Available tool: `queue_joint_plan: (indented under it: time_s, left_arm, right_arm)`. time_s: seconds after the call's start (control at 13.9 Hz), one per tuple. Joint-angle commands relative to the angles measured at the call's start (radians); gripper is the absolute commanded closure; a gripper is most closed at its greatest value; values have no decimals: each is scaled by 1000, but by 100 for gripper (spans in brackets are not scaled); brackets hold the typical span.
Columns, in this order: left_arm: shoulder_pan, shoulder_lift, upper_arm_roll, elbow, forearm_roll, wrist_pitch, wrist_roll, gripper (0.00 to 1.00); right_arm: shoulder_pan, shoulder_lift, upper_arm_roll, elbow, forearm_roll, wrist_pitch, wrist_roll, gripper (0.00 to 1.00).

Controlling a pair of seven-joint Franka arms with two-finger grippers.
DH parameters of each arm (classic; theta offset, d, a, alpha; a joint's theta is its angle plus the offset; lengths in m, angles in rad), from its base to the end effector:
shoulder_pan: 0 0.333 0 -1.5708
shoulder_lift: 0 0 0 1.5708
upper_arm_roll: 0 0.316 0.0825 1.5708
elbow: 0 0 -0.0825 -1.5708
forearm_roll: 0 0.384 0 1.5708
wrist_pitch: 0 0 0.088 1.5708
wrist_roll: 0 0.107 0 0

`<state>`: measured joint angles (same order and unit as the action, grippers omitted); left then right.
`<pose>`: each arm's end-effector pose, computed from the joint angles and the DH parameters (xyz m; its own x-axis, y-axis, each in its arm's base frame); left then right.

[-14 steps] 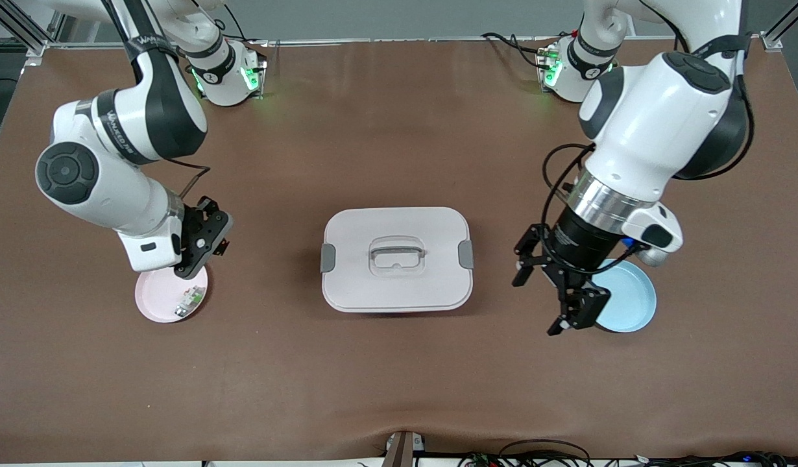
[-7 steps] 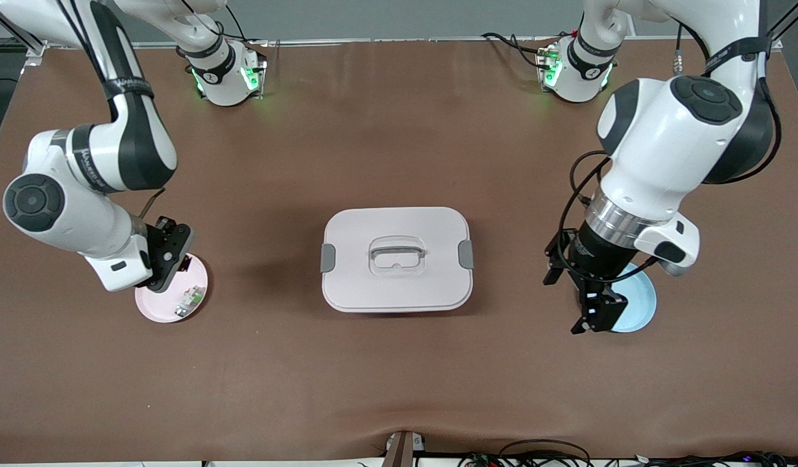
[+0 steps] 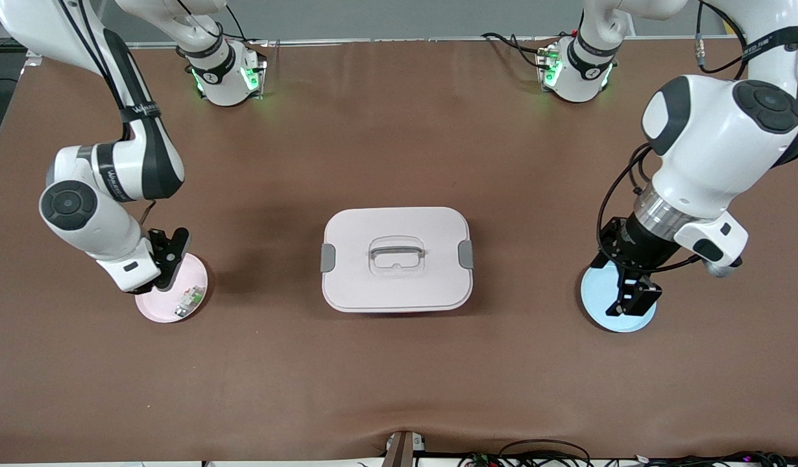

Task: Transfer orange switch to right arm and place
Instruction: 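Lower the switch onto the pink plate and open the right gripper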

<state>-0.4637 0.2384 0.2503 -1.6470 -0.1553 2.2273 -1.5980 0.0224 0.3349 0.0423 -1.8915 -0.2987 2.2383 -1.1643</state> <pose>0.6437 -0.1598 0.5134 0.1462 0.9843 -0.0986 0.9355 -0.1052 0.3374 0.6259 0.0304 0.3308 0.1642 0.9649 -0.2049 0.9853 -0.1506 0.0805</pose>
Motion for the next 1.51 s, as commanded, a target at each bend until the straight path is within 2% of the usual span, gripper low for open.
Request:
queue_joint_plan:
  time_s: [0.0,0.22,0.43,0.65,0.93,1.15,1.44]
  left_arm:
    - [31,-89,-2,-112,-41,-15,186,0]
    - [75,-123,-2,-175,-88,-15,347,0]
    - [112,-160,-2,-221,-115,-26,534,0]
    - [137,-171,0,-221,-113,-90,711,0]
    - [149,-177,0,-226,-105,-123,944,0]
    - [148,-177,-2,-228,-60,-133,1059,0]
    - [142,-177,-3,-212,3,-162,1083,0]
  right_arm:
    - [-41,27,16,-15,-71,59,-12,100]
    - [-74,49,16,-31,-89,101,-12,100]
    - [-114,76,14,-78,-94,207,-12,100]
    - [-141,107,16,-92,-138,257,-9,100]
    - [-141,141,16,-92,-140,288,-9,100]
    - [-151,173,14,-95,-142,333,-9,100]
    - [-168,193,14,-95,-142,342,-8,100]
